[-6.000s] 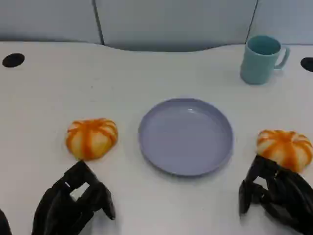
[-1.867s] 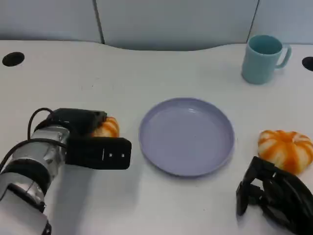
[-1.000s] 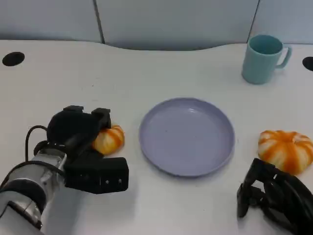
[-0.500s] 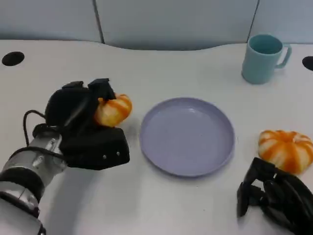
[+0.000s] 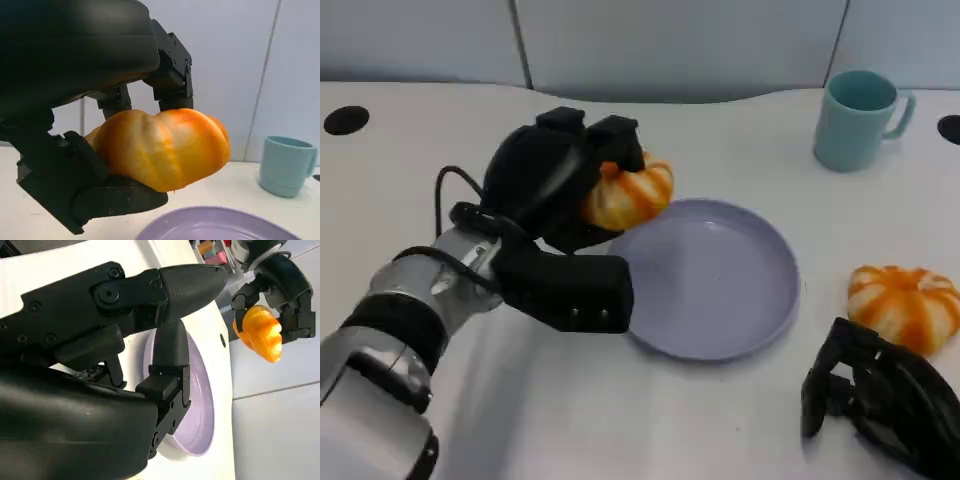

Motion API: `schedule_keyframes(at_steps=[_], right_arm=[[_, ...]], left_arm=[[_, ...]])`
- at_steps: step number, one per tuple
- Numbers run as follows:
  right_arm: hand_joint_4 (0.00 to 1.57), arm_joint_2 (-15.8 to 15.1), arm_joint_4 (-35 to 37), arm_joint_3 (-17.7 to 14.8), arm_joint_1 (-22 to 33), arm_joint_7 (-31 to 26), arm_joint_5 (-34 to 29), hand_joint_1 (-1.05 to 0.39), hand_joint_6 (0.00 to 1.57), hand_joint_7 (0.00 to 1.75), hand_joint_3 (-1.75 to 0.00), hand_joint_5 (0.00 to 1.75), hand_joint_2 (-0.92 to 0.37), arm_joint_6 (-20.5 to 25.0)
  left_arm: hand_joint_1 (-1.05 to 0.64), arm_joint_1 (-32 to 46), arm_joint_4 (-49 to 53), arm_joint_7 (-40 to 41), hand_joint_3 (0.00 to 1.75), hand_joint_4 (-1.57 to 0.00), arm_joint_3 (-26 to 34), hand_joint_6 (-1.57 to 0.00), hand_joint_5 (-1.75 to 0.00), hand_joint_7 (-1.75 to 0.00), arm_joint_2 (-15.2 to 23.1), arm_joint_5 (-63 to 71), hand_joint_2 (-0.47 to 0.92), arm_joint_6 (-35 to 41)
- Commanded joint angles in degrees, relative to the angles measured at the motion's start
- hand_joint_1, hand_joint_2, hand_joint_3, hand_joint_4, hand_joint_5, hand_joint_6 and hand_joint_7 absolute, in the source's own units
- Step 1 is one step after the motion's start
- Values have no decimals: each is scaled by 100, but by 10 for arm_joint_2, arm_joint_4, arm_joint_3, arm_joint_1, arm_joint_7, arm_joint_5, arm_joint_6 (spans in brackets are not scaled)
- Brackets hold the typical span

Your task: Grasp the bread from the table and place it into the plate.

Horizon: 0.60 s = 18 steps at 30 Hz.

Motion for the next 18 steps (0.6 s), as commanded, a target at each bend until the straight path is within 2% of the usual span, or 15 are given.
schedule_keyframes(at_steps=[1,7,11,18], right_arm=[[65,-5,12,1,10,-5,-6,-51,56,153,-27,175,-92,4],[65,-5,2,4,13,-11,-6,-51,57,153,-27,175,-92,14],[65,-3,-4,9,18,-8,-8,-51,55,155,-28,175,-92,2],[66,0,-8,12,23,-11,-6,-51,55,156,-28,175,-92,-1]], left_arm=[[-27,-27,-5,-19,102,-92,-20,-71,-175,-175,-17,14,65,-20],[-26,-31,0,-34,97,-95,-23,-74,-175,-175,-30,13,63,-23],[-29,-34,25,-100,97,-94,-30,-74,-175,-175,-59,9,67,-21],[-28,-33,32,-131,96,-92,-27,-72,-175,-175,-68,8,68,-11]])
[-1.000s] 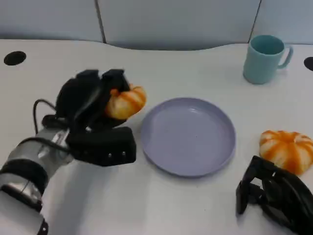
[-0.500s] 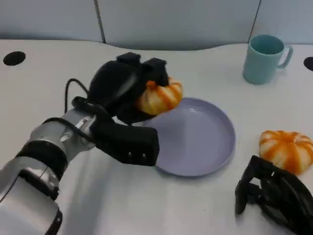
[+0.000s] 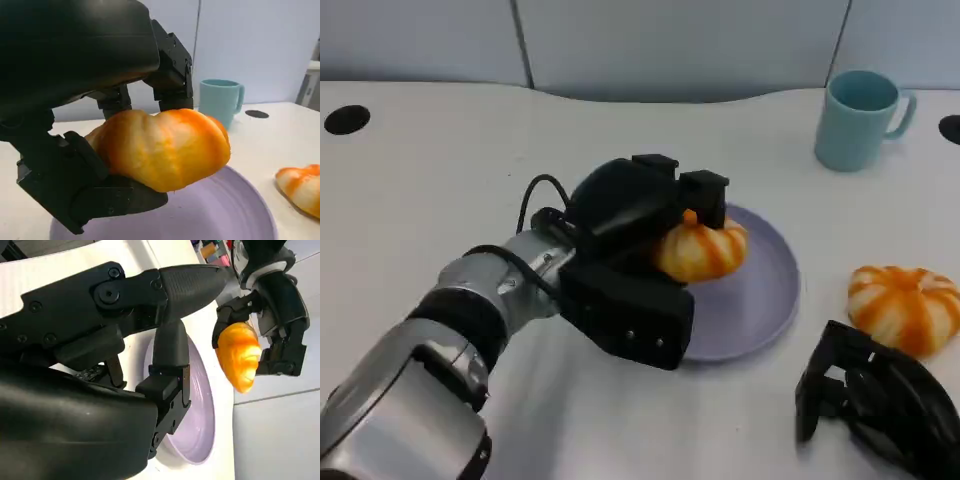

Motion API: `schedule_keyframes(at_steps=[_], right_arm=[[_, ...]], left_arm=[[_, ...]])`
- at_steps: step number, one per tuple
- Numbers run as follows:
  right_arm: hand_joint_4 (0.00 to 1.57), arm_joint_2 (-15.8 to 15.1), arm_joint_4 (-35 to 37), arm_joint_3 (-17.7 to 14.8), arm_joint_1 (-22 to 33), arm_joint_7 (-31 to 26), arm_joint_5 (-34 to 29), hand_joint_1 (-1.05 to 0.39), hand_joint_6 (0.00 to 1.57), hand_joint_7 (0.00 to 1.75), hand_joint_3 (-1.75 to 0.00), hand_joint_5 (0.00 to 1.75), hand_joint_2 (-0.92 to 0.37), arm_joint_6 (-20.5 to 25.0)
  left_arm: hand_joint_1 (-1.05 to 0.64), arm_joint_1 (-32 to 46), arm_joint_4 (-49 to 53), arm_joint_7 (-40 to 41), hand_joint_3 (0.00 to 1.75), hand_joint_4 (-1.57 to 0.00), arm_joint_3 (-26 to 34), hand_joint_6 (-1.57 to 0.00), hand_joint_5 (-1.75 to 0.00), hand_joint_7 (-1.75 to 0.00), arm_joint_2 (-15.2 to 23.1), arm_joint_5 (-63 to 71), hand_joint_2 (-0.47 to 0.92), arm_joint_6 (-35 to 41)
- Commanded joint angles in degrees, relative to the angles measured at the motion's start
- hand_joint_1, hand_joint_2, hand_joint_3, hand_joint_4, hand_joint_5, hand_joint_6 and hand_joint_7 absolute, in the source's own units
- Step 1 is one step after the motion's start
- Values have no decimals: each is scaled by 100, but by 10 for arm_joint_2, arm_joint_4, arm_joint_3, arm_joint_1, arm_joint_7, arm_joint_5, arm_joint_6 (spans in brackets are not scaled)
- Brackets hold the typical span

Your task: Grasp the bread from the table and place it into the plate.

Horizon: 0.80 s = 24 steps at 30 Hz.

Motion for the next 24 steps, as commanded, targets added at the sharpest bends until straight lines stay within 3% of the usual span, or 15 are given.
schedule_keyframes(at_steps=[1,15,16,17,18,20,24], right_arm=[[65,-3,1,-1,16,-3,0,-51,54,156,-28,175,-92,7],[66,-1,-14,4,23,-18,-5,-52,58,151,-27,175,-92,17],[66,-1,-17,4,24,-17,-4,-52,58,151,-27,175,-92,17],[65,0,-17,3,25,-13,0,-51,58,151,-27,175,-92,16],[65,0,-19,4,26,-15,-1,-51,57,151,-27,175,-92,16],[66,0,-20,4,27,-19,-3,-52,58,151,-27,175,-92,16],[65,-1,-21,6,26,-14,-3,-52,57,154,-28,175,-92,17]], left_arm=[[-28,-14,9,-25,97,-92,3,-72,-175,-175,-1,-7,67,15],[-26,-9,16,-44,100,-90,-3,-70,-175,-175,-7,-1,63,34],[-26,-6,19,-73,100,-90,10,-70,-175,-175,-9,-18,63,37],[-30,-4,21,-99,65,-65,18,-53,-137,-105,-11,-30,70,43],[-37,-3,23,-120,34,-50,24,-51,-100,-57,-12,-39,82,47],[-42,-3,21,-138,16,-43,28,-50,-71,-27,-13,-47,89,52],[-58,-8,15,-180,16,-26,30,-40,-50,-11,-12,-55,92,69]])
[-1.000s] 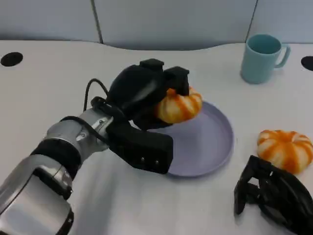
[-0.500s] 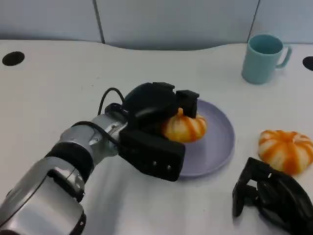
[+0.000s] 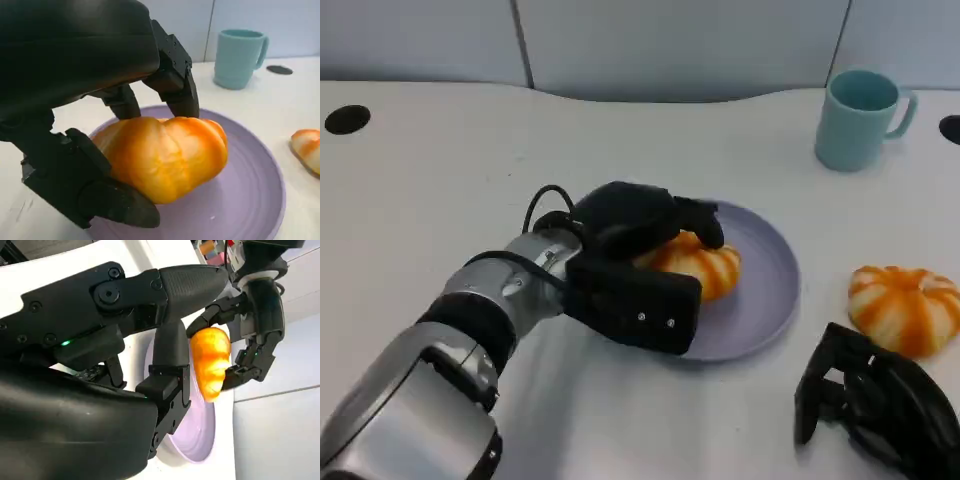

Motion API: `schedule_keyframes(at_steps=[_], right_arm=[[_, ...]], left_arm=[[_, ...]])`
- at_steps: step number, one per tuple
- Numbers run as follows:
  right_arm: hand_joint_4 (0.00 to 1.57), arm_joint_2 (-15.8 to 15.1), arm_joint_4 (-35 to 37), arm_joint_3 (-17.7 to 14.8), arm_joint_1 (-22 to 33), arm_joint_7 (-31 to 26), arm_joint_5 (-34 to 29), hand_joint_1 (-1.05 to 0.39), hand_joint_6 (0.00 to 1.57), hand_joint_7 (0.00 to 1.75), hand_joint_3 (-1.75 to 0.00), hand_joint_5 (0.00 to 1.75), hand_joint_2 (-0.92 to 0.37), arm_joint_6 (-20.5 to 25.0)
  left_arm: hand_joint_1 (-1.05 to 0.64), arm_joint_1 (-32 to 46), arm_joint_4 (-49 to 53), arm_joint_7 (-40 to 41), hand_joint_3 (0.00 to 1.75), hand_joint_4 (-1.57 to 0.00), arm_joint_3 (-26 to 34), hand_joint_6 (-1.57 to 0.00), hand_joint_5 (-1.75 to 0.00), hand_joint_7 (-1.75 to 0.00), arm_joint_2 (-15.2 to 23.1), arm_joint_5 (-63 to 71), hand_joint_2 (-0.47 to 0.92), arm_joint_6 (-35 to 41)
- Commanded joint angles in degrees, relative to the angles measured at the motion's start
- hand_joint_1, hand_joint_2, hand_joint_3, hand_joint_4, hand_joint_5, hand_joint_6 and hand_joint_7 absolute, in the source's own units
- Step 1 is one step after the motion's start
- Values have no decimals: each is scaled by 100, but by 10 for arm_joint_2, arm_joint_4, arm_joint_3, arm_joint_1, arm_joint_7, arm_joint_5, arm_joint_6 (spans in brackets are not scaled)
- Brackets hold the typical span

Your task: Grasp the bread from the table and place it into the plate.

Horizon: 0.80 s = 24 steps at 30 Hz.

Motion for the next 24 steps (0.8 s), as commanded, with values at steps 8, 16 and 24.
schedule_keyframes(at_steps=[8,16,24], right_arm=[[65,-2,6,-2,10,7,6,-50,56,153,-27,175,-92,11],[65,-4,5,-3,10,7,4,-50,56,153,-27,175,-92,12],[65,-8,4,-3,8,0,-1,-50,56,153,-27,175,-92,17]], left_arm=[[-83,-9,-12,-45,27,-2,6,-23,-36,-1,7,-10,92,24],[-83,-5,-18,-49,28,-1,10,-23,-37,-1,15,-18,92,16],[-103,14,-37,-81,50,-2,46,-5,-1,-4,40,-65,92,-14]])
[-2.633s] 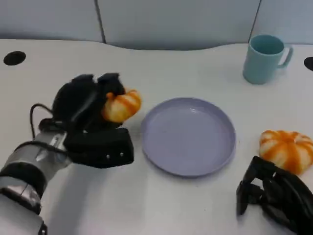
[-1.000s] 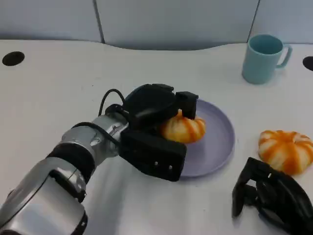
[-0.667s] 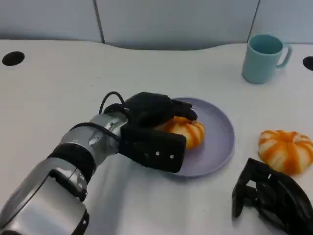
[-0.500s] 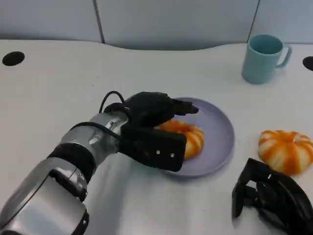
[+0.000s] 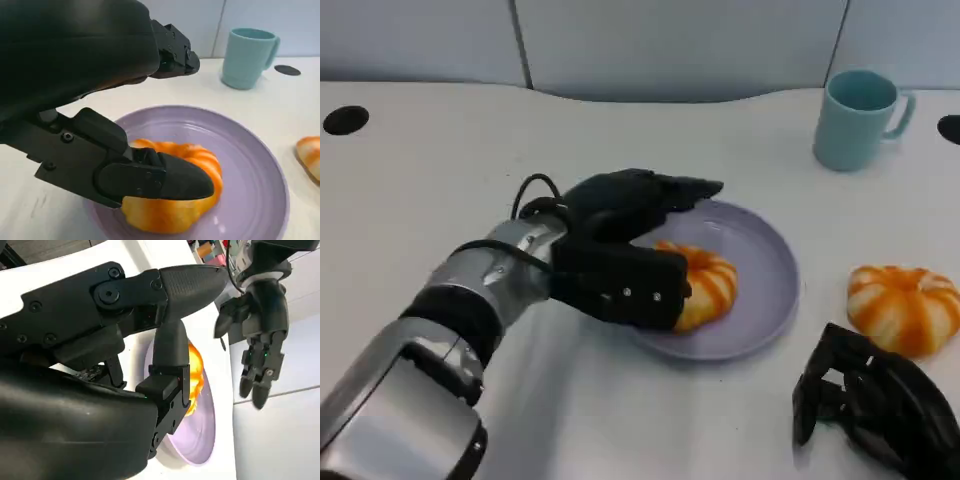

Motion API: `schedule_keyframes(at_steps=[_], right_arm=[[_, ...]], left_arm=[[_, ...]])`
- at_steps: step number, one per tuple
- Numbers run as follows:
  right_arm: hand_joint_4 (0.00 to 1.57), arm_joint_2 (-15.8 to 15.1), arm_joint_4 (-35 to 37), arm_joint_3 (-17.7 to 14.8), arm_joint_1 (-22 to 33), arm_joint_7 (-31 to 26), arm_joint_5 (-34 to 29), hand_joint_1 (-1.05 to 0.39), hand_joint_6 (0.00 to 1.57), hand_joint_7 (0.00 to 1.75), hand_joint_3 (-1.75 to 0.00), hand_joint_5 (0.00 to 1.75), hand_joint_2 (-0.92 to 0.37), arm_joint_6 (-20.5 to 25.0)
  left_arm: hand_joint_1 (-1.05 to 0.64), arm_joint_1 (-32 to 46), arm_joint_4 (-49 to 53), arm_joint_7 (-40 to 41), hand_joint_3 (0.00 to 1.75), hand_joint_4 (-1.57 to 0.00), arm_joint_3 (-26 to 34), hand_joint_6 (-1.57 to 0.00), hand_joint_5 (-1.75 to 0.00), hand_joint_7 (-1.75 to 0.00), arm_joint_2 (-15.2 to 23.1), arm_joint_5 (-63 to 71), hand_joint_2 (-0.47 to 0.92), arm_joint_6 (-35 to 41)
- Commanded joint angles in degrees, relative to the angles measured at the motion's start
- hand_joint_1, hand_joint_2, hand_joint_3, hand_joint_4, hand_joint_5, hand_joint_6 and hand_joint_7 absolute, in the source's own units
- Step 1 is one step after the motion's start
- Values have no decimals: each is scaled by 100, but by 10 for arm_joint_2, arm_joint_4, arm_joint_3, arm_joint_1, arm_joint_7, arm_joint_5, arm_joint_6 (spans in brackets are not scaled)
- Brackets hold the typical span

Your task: Grasp the bread from the table and place it into the plate.

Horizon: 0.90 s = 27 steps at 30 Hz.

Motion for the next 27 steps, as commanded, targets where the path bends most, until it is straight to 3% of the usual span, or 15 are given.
schedule_keyframes(at_steps=[1,22,25,27], right_arm=[[65,-11,7,-1,7,-6,-7,-50,56,153,-27,175,-92,8],[64,-11,6,-1,7,-8,-8,-50,57,151,-28,175,-92,9],[65,-15,19,-3,-1,-8,-12,-52,58,152,-27,175,-92,3],[65,-16,30,-5,-6,-3,-10,-51,57,152,-28,175,-92,-5]], left_arm=[[-102,19,-15,-30,48,-4,31,-6,-2,-5,19,-38,92,-24],[-98,34,-34,-61,43,-5,55,-8,-4,-5,24,-65,92,-30],[-95,148,-85,-194,41,-7,184,-11,-5,-7,45,-270,92,-103],[-96,185,-111,-257,40,-12,225,-15,-8,-8,44,-346,92,-106]])
